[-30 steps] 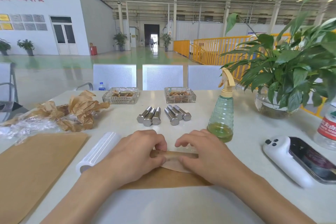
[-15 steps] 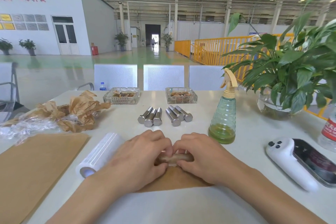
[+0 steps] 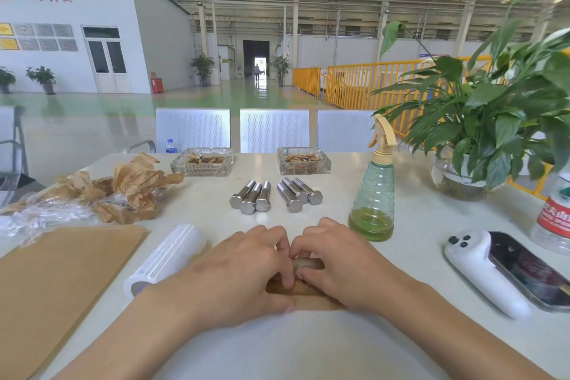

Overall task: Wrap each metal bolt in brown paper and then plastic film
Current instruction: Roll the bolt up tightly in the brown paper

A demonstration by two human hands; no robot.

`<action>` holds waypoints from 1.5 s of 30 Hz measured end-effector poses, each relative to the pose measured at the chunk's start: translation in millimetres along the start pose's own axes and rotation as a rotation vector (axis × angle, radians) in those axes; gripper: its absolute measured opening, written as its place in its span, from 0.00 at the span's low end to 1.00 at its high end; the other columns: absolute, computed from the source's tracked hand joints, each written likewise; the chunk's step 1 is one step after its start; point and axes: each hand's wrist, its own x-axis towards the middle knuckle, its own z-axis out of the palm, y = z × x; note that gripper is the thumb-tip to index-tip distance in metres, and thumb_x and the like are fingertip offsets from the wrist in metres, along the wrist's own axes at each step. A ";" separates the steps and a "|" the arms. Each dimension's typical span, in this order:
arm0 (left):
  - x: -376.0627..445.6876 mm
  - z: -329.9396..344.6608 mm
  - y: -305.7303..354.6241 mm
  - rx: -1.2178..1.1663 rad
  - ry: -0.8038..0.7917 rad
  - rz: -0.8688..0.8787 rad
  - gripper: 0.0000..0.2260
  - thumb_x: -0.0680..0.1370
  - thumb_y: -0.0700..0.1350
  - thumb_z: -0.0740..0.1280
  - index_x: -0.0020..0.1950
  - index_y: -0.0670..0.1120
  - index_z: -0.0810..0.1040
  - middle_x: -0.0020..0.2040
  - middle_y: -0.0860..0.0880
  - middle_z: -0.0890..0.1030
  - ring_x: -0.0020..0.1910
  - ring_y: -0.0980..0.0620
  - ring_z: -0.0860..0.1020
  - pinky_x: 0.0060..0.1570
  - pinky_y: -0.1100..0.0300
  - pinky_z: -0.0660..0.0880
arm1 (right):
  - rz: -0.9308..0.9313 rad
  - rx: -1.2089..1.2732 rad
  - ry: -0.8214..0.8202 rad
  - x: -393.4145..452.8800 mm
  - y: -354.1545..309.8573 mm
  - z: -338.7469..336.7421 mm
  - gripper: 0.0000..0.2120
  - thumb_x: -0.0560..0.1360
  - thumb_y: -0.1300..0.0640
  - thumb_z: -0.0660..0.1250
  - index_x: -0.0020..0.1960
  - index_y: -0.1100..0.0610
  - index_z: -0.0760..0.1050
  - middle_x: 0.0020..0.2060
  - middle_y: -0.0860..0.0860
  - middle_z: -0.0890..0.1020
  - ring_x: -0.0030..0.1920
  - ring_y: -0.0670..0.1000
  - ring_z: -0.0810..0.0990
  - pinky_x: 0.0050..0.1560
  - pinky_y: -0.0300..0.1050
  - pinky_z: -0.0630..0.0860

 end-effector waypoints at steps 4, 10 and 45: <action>-6.2 0.5 14.6 0.186 0.015 -0.018 0.08 0.77 0.51 0.62 0.56 0.57 0.75 0.59 0.58 0.67 0.56 0.52 0.70 0.44 0.58 0.58 | -0.013 -0.020 -0.008 1.2 0.1 -0.7 0.06 0.73 0.47 0.66 0.50 0.44 0.76 0.42 0.44 0.78 0.47 0.47 0.70 0.49 0.47 0.74; -13.4 2.5 20.7 0.329 0.015 0.014 0.23 0.74 0.36 0.63 0.64 0.55 0.64 0.60 0.53 0.63 0.54 0.48 0.68 0.38 0.56 0.57 | -0.014 -0.031 -0.017 3.3 -1.1 -2.3 0.08 0.72 0.46 0.62 0.48 0.46 0.75 0.41 0.44 0.79 0.45 0.49 0.73 0.48 0.48 0.74; -9.8 14.5 -12.0 -0.136 0.282 -0.117 0.05 0.78 0.54 0.63 0.52 0.58 0.78 0.39 0.60 0.77 0.44 0.59 0.75 0.46 0.54 0.76 | 0.064 -0.014 -0.260 16.4 -3.8 -17.4 0.09 0.75 0.46 0.67 0.54 0.41 0.71 0.48 0.40 0.78 0.51 0.47 0.74 0.51 0.47 0.77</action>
